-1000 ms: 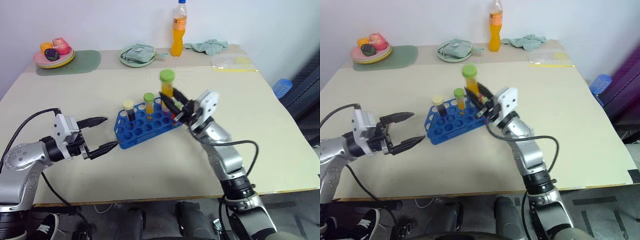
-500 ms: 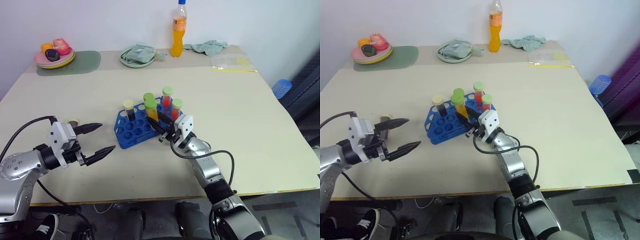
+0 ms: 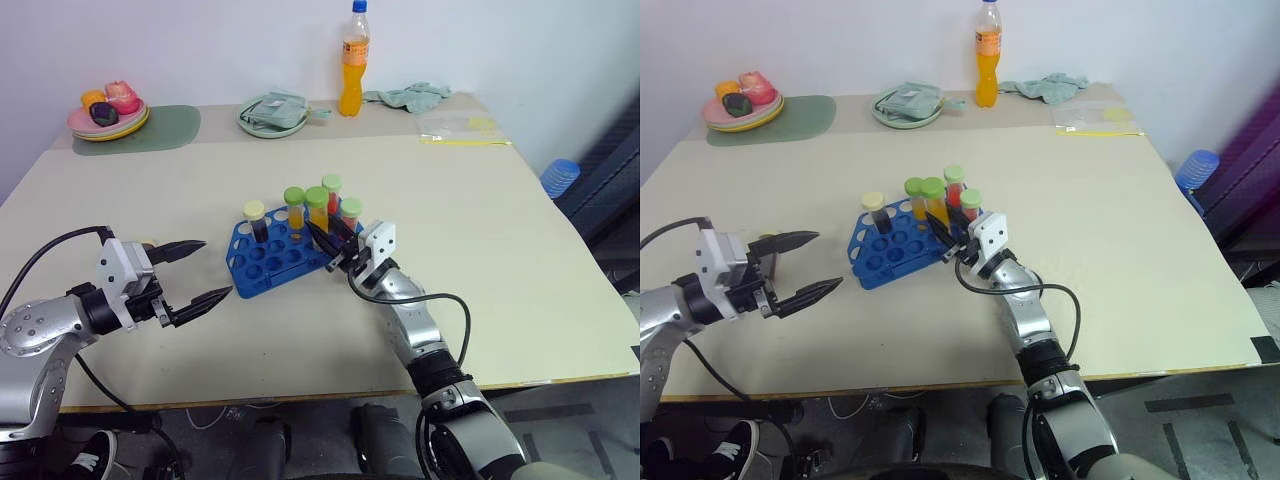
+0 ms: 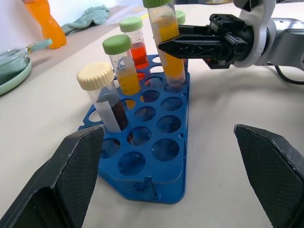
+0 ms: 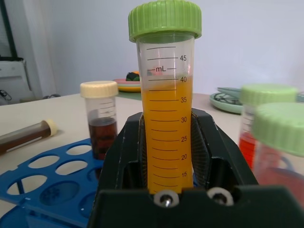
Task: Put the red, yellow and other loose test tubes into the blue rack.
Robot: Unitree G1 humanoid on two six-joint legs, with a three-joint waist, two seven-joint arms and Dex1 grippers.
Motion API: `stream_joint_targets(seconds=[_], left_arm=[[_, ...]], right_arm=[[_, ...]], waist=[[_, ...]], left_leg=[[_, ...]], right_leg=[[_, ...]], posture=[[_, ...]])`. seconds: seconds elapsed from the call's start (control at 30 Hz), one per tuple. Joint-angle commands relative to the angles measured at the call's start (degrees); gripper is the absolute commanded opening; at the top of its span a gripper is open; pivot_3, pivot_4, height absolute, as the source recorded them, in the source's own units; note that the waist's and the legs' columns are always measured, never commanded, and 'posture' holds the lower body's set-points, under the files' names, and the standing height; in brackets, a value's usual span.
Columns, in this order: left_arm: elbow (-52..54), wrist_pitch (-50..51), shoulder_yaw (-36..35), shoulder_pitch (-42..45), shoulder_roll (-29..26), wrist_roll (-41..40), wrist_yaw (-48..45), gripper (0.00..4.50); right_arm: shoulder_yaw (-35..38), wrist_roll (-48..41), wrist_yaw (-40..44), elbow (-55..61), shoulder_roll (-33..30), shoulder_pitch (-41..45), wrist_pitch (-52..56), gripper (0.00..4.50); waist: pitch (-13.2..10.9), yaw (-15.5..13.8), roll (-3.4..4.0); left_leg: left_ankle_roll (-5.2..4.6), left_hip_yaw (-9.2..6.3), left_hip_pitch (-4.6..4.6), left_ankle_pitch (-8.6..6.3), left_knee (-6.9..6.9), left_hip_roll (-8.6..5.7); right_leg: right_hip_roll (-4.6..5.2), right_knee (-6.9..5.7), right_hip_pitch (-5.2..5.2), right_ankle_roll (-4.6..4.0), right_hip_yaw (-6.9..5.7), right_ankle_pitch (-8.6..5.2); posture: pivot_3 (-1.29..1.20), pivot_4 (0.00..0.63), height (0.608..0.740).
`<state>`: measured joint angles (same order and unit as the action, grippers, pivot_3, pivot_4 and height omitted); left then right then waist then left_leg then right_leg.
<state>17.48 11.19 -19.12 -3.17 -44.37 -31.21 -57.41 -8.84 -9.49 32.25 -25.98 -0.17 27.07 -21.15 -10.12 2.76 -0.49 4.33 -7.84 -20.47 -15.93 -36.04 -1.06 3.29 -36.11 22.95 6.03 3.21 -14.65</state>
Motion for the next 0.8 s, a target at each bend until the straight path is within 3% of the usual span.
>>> stream_joint_targets(seconds=[0.03,0.77,0.8], left_arm=[[0.50,-0.31,-0.86,0.75,-0.57,-0.21,-0.15,4.50],[1.33,-0.60,-1.60,-0.15,-0.60,0.08,0.83,4.50],[1.20,-0.67,-1.52,-0.01,-0.59,0.13,0.80,4.50]], right_arm=[[-0.35,0.01,-0.58,0.90,1.82,-0.20,1.12,0.76],[2.54,-2.77,1.17,-2.33,2.52,0.13,2.48,0.76],[2.33,-2.92,1.81,-1.86,2.47,0.08,2.39,1.79]], waist=[[0.00,0.02,0.00],[-0.01,-0.13,0.02],[-0.01,-0.12,0.02]], left_leg=[[0.00,0.00,0.00,0.00,0.00,0.00],[0.00,0.00,-0.01,0.00,-0.02,0.00],[0.00,0.00,-0.01,0.00,-0.02,0.00]], right_leg=[[0.00,0.00,0.00,0.00,0.00,0.00],[0.00,0.00,0.00,-0.02,0.01,-0.01],[0.00,0.00,0.00,-0.02,0.01,-0.01]], posture=[[0.00,0.150,0.740],[0.00,0.150,0.740],[0.00,0.150,0.740]])
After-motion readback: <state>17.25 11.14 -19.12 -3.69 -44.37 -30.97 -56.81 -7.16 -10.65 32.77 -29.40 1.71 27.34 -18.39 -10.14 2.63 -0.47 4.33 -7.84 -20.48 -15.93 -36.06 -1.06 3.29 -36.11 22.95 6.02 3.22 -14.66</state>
